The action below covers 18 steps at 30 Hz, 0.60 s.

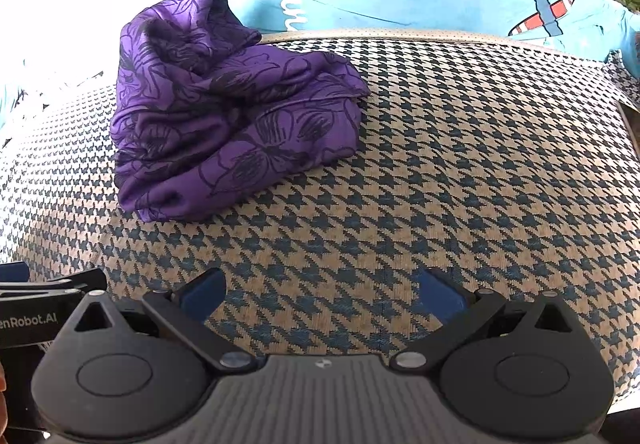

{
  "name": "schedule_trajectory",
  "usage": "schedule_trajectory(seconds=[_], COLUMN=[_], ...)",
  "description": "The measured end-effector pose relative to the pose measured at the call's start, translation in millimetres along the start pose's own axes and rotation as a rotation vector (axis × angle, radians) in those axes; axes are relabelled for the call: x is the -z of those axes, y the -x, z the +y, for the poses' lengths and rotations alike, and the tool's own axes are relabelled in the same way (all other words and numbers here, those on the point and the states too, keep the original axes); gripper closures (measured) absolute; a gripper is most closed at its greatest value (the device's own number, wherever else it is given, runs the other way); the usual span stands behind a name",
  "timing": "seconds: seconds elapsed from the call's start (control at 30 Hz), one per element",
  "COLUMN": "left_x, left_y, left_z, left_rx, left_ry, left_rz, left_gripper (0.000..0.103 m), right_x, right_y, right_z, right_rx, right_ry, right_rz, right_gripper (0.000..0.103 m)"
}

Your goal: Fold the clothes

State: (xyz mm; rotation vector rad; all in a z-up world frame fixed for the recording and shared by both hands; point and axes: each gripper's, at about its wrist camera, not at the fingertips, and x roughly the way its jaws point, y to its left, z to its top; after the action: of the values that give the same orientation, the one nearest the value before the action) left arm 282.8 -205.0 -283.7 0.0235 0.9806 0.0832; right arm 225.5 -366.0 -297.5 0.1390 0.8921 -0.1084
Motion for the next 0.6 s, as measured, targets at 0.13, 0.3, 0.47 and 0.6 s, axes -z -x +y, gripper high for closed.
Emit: schedule_trajectory(seconds=[0.13, 0.3, 0.47, 0.6], left_x=[-0.1, -0.2, 1.9, 1.9], left_y=[-2.1, -4.4, -3.0, -5.4], left_z=[0.0, -1.3, -0.2, -1.6], left_rx=[0.001, 0.000, 0.006, 0.007], left_ry=[0.001, -0.002, -0.008, -0.009], left_rz=[0.003, 0.005, 0.002, 0.004], left_gripper=[0.000, 0.000, 0.000, 0.000], right_x=[-0.3, -0.6, -0.9, -1.1], right_y=[-0.7, -0.8, -0.6, -1.5], right_z=[0.3, -0.6, -0.9, -0.2], right_rx=[0.001, 0.005, 0.007, 0.011], right_ry=[0.001, -0.001, -0.006, -0.004], right_rz=[0.002, 0.001, 0.003, 0.007], right_gripper=[0.000, 0.000, 0.000, 0.000])
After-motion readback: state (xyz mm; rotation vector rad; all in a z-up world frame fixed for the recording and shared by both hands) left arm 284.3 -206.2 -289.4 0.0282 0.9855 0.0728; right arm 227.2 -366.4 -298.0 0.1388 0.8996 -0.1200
